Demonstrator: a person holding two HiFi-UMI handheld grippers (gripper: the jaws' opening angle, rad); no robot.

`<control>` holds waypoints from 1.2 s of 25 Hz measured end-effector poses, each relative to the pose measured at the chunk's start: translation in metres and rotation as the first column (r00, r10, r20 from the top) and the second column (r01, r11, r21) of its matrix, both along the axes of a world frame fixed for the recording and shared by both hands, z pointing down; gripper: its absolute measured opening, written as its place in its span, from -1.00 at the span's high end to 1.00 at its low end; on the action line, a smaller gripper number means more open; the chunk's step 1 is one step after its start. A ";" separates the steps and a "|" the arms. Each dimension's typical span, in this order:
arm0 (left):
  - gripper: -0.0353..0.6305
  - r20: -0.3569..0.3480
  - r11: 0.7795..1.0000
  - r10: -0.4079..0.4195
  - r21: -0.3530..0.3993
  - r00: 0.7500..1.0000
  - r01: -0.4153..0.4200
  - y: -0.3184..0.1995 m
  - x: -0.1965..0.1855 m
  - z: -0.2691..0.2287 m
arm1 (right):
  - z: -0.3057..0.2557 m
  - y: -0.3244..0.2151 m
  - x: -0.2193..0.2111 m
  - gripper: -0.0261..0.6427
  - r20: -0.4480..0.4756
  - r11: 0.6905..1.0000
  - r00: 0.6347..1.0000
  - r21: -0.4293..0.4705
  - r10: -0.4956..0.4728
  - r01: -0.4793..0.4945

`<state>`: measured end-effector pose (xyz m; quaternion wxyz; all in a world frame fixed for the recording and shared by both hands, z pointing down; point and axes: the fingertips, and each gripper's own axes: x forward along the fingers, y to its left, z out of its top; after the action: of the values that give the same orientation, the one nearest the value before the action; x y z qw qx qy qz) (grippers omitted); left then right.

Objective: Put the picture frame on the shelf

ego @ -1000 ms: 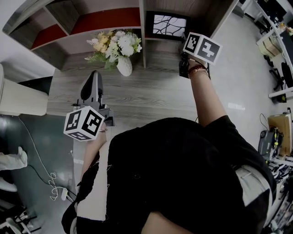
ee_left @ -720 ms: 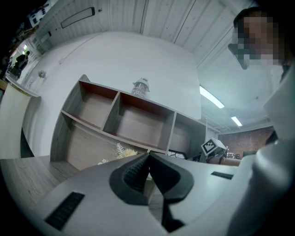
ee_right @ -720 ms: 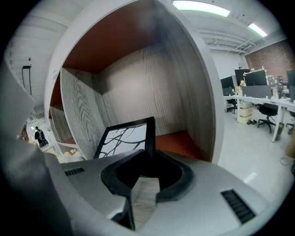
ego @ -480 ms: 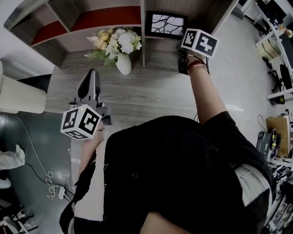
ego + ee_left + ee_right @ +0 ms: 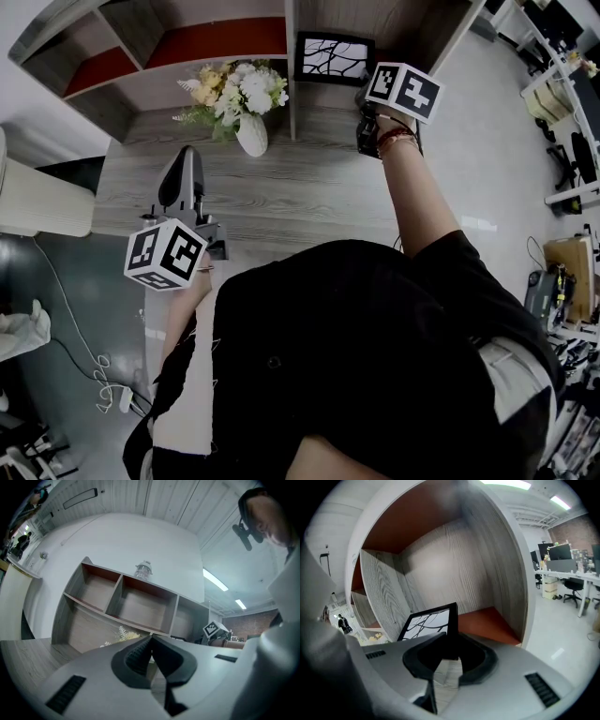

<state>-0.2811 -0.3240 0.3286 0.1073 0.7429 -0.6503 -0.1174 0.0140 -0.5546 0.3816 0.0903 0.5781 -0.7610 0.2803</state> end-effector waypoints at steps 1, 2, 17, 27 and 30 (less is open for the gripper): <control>0.86 0.000 1.000 0.000 0.001 1.000 0.000 0.000 0.000 0.000 | 0.001 0.000 0.000 0.68 0.011 1.000 1.000 -0.003 0.006 -0.006; 0.86 -0.001 1.000 -0.001 0.002 1.000 0.001 0.000 -0.001 0.000 | 0.001 0.000 -0.001 0.68 0.019 1.000 1.000 -0.007 0.011 -0.010; 0.86 -0.017 1.000 0.000 -0.004 1.000 0.000 -0.005 -0.005 0.007 | 0.005 -0.002 0.001 0.69 0.083 0.998 0.996 -0.047 0.042 -0.038; 0.86 -0.014 1.000 0.007 -0.010 1.000 -0.007 -0.008 -0.004 0.008 | 0.004 -0.006 0.000 0.74 0.063 0.996 0.995 -0.058 0.076 -0.072; 0.86 -0.013 1.000 0.002 -0.007 1.000 -0.002 -0.008 -0.007 0.006 | 0.003 -0.008 0.000 0.74 0.062 0.995 0.995 -0.057 0.084 -0.080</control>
<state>-0.2876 -0.3320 0.3346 0.1143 0.7423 -0.6492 -0.1198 0.0144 -0.5628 0.3845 0.0695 0.5969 -0.7312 0.3228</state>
